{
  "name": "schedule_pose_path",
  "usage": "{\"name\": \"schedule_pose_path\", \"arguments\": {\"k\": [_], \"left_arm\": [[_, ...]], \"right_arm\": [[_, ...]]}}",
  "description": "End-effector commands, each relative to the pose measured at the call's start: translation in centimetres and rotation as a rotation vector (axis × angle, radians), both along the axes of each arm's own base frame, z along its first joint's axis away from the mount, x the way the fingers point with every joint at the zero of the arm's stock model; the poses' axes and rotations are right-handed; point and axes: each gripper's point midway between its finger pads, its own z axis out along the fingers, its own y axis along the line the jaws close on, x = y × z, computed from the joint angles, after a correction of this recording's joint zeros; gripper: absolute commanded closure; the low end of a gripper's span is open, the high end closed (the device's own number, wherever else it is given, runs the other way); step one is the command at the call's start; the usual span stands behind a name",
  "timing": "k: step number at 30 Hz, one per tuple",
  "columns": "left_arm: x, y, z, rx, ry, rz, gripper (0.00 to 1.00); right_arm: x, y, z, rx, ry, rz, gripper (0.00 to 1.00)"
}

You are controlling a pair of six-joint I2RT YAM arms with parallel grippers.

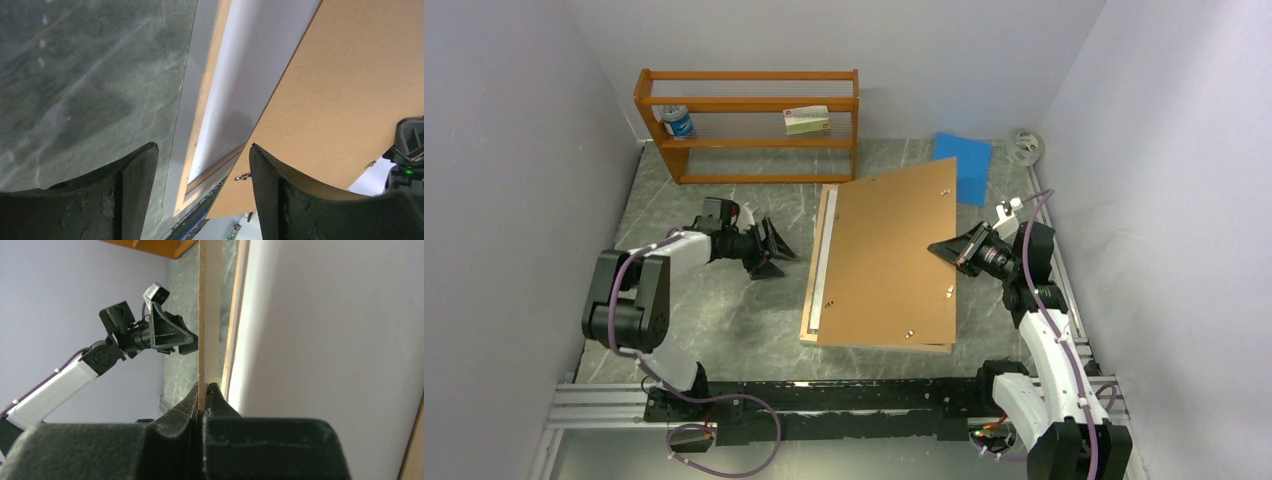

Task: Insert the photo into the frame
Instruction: Place the photo frame item in the photo frame.

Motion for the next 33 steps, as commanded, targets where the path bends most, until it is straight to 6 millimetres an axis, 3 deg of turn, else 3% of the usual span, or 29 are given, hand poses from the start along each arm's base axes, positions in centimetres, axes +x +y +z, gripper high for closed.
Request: {"name": "schedule_pose_path", "arguments": {"k": [1, 9, 16, 33], "left_arm": [[2.4, -1.7, -0.1, 0.025, -0.093, -0.067, 0.29], [2.9, -3.1, -2.5, 0.092, -0.054, -0.145, 0.38], [1.7, -3.7, -4.0, 0.125, 0.010, -0.191, 0.48], [0.3, -4.6, -6.0, 0.142, 0.089, -0.250, 0.62]], "right_arm": [[0.1, -0.3, 0.6, -0.040, -0.071, 0.001, 1.00], [1.9, -0.6, -0.4, -0.026, -0.080, -0.025, 1.00], [3.3, -0.6, -1.1, -0.002, -0.075, -0.024, 1.00], [6.4, -0.3, -2.8, -0.008, -0.074, 0.035, 1.00]]}}
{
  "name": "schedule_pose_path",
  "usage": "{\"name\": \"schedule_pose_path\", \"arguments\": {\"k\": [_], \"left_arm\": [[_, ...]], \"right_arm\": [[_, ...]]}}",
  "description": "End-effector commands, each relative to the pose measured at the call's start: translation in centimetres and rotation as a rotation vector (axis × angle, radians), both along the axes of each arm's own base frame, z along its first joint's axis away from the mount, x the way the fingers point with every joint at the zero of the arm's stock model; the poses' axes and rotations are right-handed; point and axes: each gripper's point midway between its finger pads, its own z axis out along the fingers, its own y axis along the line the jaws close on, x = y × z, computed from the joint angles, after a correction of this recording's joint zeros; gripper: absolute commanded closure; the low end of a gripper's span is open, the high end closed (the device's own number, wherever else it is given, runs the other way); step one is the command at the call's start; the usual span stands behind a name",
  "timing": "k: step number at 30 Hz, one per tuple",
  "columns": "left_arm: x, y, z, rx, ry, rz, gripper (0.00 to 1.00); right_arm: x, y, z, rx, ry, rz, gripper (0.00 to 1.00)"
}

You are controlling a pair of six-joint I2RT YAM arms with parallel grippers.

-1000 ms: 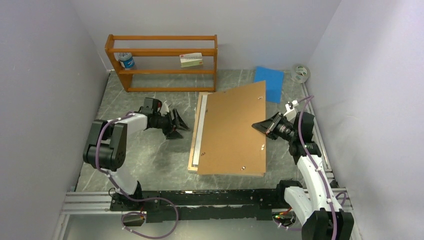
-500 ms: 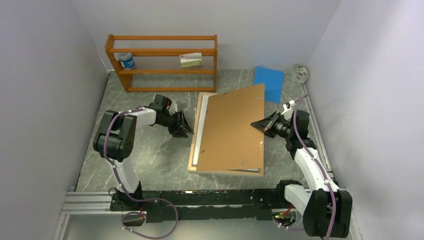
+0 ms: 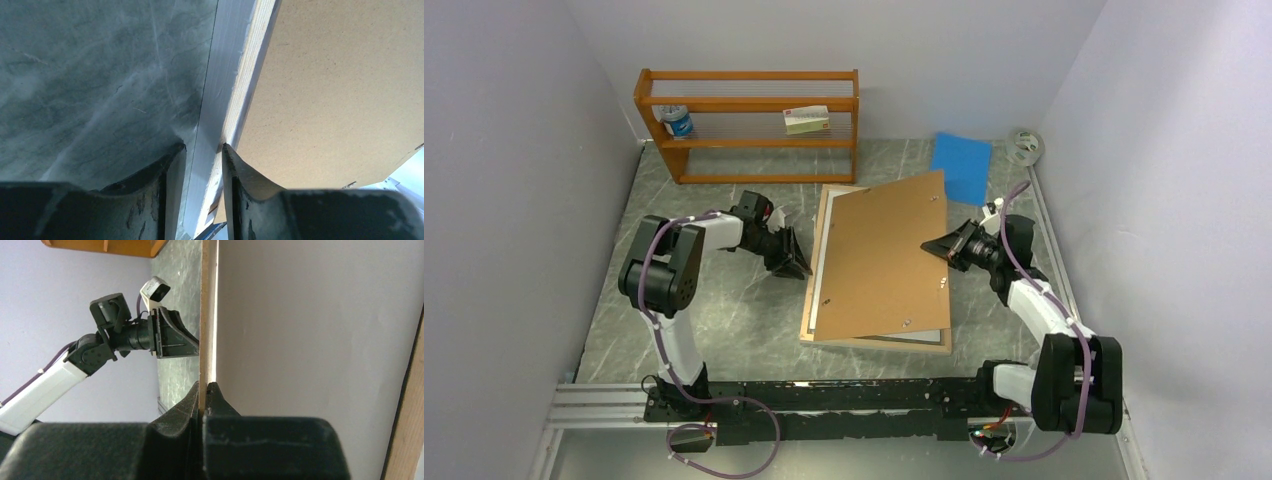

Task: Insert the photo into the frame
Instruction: Place the photo frame item in the photo frame.

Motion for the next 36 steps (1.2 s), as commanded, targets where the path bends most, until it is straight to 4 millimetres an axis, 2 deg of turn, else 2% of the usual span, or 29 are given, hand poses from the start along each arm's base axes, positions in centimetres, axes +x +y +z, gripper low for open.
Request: {"name": "schedule_pose_path", "arguments": {"k": [1, 17, 33, 36], "left_arm": [[-0.2, -0.3, -0.6, 0.012, 0.007, -0.030, 0.62], [-0.4, -0.5, -1.1, 0.007, 0.039, -0.034, 0.66], [-0.6, -0.8, -1.2, -0.011, 0.055, -0.026, 0.69], [-0.6, -0.8, -1.2, -0.010, 0.054, -0.026, 0.70]], "right_arm": [[2.4, 0.0, 3.9, -0.021, -0.203, 0.031, 1.00], [3.9, -0.4, 3.1, -0.027, -0.263, -0.002, 1.00], [1.5, 0.7, -2.4, 0.049, -0.096, 0.016, 1.00], [1.3, 1.0, -3.3, 0.037, -0.064, 0.028, 0.95]]}}
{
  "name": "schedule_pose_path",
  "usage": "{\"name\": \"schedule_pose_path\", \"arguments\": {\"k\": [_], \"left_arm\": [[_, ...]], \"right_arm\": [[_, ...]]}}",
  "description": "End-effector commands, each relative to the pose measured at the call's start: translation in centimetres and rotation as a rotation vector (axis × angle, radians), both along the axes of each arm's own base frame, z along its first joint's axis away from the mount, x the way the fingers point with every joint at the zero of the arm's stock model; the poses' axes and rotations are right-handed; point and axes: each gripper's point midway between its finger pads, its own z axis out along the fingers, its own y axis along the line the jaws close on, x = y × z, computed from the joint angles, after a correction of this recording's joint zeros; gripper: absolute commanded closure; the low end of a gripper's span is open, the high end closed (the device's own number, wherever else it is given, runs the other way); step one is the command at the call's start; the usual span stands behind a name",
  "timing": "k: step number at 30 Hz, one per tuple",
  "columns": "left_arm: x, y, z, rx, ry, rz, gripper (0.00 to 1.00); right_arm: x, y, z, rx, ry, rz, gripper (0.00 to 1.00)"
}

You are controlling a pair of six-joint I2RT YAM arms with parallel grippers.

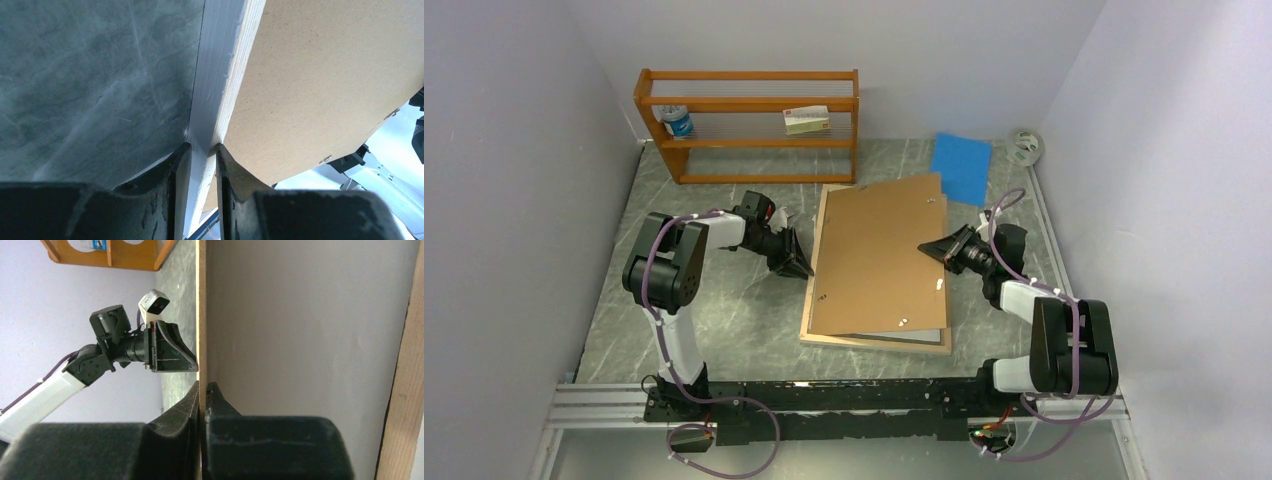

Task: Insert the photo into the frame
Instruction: Place the photo frame item in the photo frame.

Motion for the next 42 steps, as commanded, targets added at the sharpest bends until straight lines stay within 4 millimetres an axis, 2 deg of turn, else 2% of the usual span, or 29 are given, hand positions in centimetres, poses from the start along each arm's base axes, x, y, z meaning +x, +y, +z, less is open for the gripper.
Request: {"name": "schedule_pose_path", "arguments": {"k": [1, 5, 8, 11, 15, 17, 19, 22, 28, 30, 34, 38, 42], "left_arm": [[-0.4, 0.0, -1.2, 0.035, 0.018, -0.005, 0.70], [-0.3, 0.2, -1.1, 0.046, 0.012, -0.001, 0.70], [-0.2, 0.4, -1.0, 0.061, 0.001, 0.005, 0.70], [-0.1, 0.4, -0.7, 0.061, -0.004, 0.008, 0.69], [0.1, 0.5, -0.2, 0.069, -0.015, 0.010, 0.58], [0.2, 0.5, 0.1, 0.073, -0.024, 0.012, 0.53], [0.5, 0.6, 0.3, 0.080, -0.031, 0.014, 0.48], [0.6, 0.7, 0.5, 0.090, -0.035, 0.015, 0.43], [1.0, 0.7, 0.7, 0.102, -0.042, 0.017, 0.34], [1.2, 0.8, 0.7, 0.108, -0.046, 0.020, 0.32], [1.6, 1.0, 0.7, 0.124, -0.065, 0.024, 0.32], [2.1, 0.9, 0.7, 0.130, -0.074, 0.018, 0.33], [2.7, 1.1, 0.2, 0.153, -0.078, 0.021, 0.35]], "right_arm": [[-0.2, 0.7, -0.6, -0.032, -0.028, 0.048, 0.94], [-0.2, 0.4, -1.4, -0.072, 0.001, 0.041, 0.90], [-0.3, 0.0, -2.0, -0.111, 0.039, 0.035, 0.82], [-0.3, -0.5, -2.5, -0.161, 0.077, 0.031, 0.65], [-0.7, -0.9, -2.9, -0.216, 0.100, 0.044, 0.29], [-0.8, -1.3, -3.2, -0.255, 0.104, 0.049, 0.15], [-0.9, -1.7, -3.3, -0.295, 0.114, 0.047, 0.07], [-1.3, -2.1, -3.5, -0.334, 0.154, 0.061, 0.02], [-2.5, -4.2, -4.1, -0.464, 0.267, 0.026, 0.01], [-2.8, -5.2, -4.2, -0.511, 0.299, -0.016, 0.08], [-2.3, -7.0, -3.1, -0.580, 0.263, -0.127, 0.15], [-2.4, -8.0, -4.5, -0.617, 0.324, -0.165, 0.37], [-2.6, -8.7, -6.0, -0.650, 0.373, -0.178, 0.51]]}}
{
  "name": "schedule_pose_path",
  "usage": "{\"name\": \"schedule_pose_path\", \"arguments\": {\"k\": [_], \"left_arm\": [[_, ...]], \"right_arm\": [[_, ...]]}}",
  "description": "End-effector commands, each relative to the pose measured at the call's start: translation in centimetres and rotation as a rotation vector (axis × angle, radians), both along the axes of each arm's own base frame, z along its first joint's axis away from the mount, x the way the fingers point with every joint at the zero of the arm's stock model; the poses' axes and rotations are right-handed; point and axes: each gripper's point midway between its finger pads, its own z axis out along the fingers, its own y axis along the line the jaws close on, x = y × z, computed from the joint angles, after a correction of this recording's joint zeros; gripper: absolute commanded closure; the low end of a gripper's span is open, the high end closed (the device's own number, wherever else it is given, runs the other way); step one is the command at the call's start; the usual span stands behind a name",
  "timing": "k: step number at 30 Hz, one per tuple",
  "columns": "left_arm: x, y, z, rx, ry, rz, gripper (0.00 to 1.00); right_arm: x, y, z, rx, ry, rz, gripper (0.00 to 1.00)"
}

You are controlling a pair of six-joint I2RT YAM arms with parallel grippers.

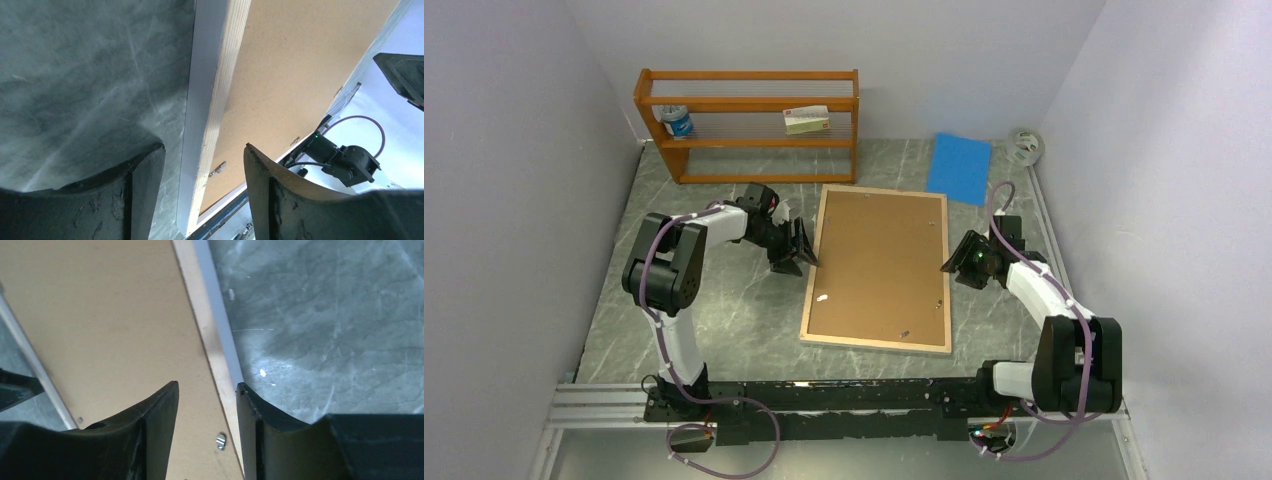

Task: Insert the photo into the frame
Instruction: Place the photo frame item in the photo frame, then move the photo frame to the center of the board.

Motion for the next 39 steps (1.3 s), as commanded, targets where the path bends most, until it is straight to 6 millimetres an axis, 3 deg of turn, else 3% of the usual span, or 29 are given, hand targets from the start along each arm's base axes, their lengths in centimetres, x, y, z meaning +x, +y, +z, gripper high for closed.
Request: {"name": "schedule_pose_path", "arguments": {"k": [1, 12, 17, 28, 32, 39], "left_arm": [[1.6, 0.9, -0.9, 0.083, -0.051, 0.007, 0.36], [0.8, 0.5, -2.1, 0.056, -0.004, -0.002, 0.40], [0.6, 0.5, -2.2, 0.051, 0.006, 0.001, 0.42], [0.4, 0.7, -2.2, 0.059, 0.008, 0.008, 0.46], [0.1, 0.8, -2.1, 0.060, 0.014, 0.008, 0.51], [-0.9, 1.3, -1.2, 0.080, 0.016, 0.030, 0.62]], "right_arm": [[0.4, -1.4, -1.0, -0.076, 0.035, -0.039, 0.54], [-0.7, -0.8, -4.2, -0.104, 0.154, 0.031, 0.65], [-1.2, 0.6, -4.8, -0.123, 0.178, 0.090, 0.66], [-0.2, 1.8, -2.3, -0.073, 0.091, 0.105, 0.62], [0.0, 3.4, -1.2, -0.018, 0.057, 0.144, 0.60], [-0.5, 7.9, 0.5, 0.091, 0.007, 0.250, 0.56]]}}
